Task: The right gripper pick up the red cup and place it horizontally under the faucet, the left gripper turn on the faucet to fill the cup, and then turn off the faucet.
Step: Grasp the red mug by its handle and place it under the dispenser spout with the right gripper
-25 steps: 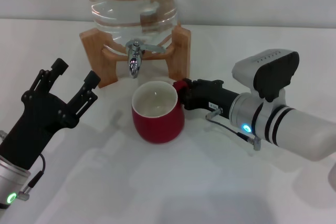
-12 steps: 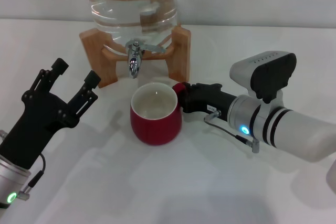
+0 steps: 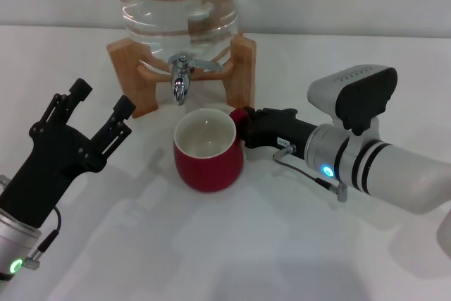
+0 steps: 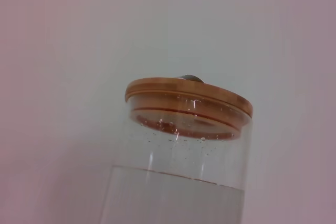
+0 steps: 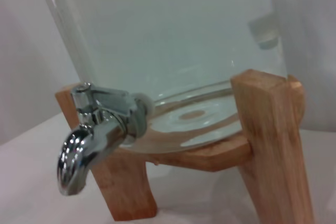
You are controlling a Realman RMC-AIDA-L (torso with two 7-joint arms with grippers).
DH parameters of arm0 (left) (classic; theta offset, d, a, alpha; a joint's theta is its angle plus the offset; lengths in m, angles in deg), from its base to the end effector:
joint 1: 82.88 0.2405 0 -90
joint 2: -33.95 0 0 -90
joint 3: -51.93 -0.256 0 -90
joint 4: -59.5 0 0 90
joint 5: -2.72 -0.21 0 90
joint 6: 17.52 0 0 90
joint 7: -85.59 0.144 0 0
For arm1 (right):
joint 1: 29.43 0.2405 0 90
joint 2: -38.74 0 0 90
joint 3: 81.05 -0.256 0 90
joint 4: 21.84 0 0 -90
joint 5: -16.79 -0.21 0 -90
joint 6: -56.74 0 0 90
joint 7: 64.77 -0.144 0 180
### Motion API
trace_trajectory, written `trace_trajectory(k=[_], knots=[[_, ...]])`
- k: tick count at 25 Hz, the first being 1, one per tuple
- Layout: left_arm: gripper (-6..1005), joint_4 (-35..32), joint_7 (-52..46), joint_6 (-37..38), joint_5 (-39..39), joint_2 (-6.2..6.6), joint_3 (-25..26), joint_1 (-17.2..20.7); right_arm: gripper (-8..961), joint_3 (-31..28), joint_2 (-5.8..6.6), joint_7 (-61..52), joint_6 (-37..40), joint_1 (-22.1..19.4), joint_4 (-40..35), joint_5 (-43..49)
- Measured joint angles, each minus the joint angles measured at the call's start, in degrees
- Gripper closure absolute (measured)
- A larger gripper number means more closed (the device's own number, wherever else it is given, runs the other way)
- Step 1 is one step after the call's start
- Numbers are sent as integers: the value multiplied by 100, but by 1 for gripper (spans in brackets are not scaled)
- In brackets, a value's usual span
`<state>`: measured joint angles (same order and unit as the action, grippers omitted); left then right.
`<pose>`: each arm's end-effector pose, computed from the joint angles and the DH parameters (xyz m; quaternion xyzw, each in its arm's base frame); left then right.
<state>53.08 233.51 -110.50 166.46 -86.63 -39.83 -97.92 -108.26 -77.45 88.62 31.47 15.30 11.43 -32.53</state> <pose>-0.3040 0.2458 -0.0231 -0.7408 -0.2090 -0.4758 0.4256 0.1758 0.3742 -0.1449 -0.8655 0.3293 0.2336 0.2964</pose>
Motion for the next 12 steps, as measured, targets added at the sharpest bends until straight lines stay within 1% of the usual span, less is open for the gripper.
trace_trajectory(k=[12], knots=[[139,-6,0,0,0,-9,-9,0,746,-8,0,-144,1,-6,77,1]])
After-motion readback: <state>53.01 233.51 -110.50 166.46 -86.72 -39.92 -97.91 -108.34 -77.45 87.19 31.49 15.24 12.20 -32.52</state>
